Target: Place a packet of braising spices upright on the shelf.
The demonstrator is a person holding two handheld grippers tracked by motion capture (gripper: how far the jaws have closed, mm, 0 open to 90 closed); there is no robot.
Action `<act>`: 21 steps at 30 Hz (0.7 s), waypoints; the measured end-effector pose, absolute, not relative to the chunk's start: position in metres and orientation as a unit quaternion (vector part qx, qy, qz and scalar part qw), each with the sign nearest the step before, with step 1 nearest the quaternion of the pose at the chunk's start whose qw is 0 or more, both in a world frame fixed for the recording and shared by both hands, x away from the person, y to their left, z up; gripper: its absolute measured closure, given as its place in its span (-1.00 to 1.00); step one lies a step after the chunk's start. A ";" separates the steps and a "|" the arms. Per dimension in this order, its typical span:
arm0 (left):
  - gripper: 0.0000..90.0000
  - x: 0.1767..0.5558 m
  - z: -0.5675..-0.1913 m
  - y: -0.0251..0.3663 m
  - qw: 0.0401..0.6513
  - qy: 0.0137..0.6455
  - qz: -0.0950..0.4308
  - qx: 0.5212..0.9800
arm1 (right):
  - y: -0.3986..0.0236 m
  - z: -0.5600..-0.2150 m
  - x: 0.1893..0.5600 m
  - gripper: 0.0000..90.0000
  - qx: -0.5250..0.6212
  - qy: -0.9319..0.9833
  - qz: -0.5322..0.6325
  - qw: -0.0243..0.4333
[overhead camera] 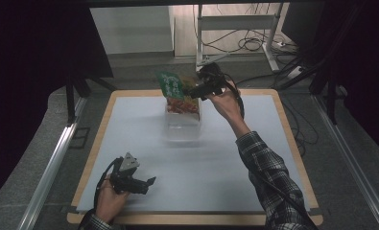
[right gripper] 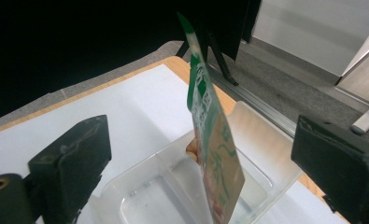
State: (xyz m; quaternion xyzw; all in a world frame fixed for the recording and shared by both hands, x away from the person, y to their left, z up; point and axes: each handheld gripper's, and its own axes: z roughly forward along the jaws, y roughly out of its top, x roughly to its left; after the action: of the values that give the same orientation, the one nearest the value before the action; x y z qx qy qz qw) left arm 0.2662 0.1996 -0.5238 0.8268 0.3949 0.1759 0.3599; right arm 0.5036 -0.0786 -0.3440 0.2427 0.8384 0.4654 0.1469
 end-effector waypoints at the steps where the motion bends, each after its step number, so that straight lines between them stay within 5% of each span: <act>1: -1.00 0.266 -0.524 0.200 0.359 0.395 0.176 0.827 | -0.080 -0.345 0.501 -0.93 0.243 0.838 0.467 0.144; 21: -1.00 0.264 -0.522 0.202 0.375 0.400 0.164 0.820 | -0.095 -0.364 0.478 -1.00 0.233 0.844 0.465 0.133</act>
State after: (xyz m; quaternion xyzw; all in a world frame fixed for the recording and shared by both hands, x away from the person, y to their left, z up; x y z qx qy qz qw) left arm 0.2637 0.2016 -0.5215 0.8199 0.4003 0.1642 0.3749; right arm 0.4779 -0.0946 -0.3639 0.2330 0.8437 0.4650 0.1327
